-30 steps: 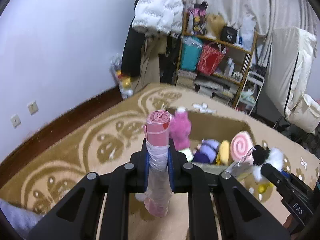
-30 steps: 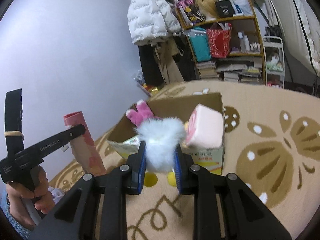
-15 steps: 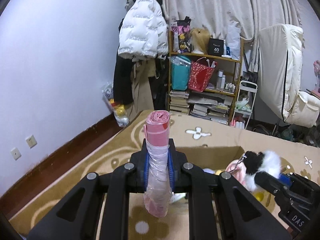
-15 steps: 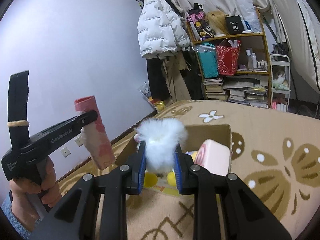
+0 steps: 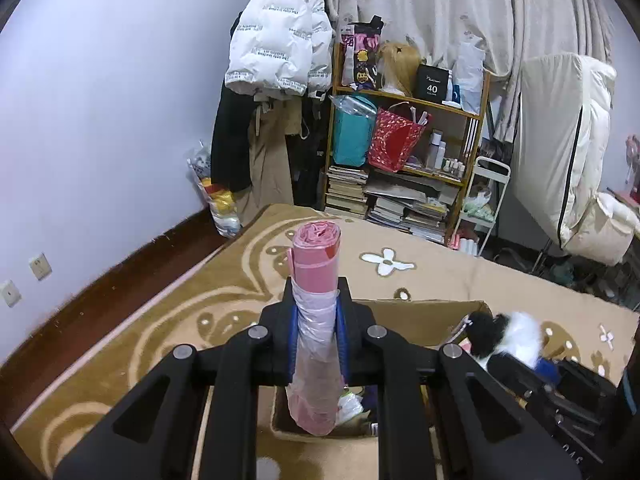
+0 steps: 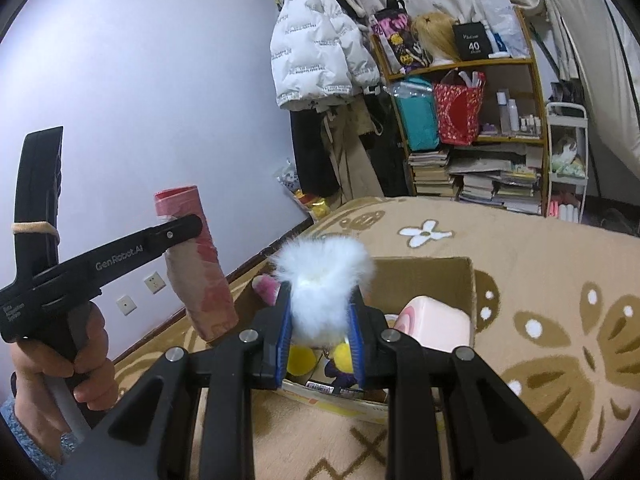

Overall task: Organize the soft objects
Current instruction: 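Lift both held items over the box and open both tools to drop them inside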

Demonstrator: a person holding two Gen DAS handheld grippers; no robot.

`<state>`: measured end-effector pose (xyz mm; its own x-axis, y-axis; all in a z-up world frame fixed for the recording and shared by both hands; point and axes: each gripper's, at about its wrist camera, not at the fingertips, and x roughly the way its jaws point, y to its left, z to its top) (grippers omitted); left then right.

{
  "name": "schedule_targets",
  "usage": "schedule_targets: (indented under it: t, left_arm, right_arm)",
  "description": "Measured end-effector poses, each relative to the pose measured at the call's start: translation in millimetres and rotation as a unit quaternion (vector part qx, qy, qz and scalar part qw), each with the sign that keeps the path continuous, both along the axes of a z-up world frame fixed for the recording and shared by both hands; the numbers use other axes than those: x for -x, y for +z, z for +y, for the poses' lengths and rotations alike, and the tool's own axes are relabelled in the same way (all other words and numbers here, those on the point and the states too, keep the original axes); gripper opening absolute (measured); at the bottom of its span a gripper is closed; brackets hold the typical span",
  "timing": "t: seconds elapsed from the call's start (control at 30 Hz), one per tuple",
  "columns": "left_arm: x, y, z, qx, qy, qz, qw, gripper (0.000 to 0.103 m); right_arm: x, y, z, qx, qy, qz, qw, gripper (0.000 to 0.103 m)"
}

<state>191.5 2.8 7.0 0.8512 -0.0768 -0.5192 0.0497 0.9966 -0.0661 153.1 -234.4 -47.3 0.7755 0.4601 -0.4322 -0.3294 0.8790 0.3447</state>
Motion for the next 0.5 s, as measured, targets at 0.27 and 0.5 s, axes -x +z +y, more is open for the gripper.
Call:
schedule_targets:
  t: [0.27,0.5]
  left_arm:
    - [-18.2,-26.0,4.2,0.009,0.012,0.012,0.9998,0.015]
    - [-24.8,-52.2,2.6,0.009,0.004,0.023,0.9997,0.017]
  right_arm:
    - [-15.2,-8.4,4.1,0.006,0.007,0.011,1.0,0.026]
    - [-23.3,-21.3,3.6,0.005,0.007,0.028,1.0,0.027]
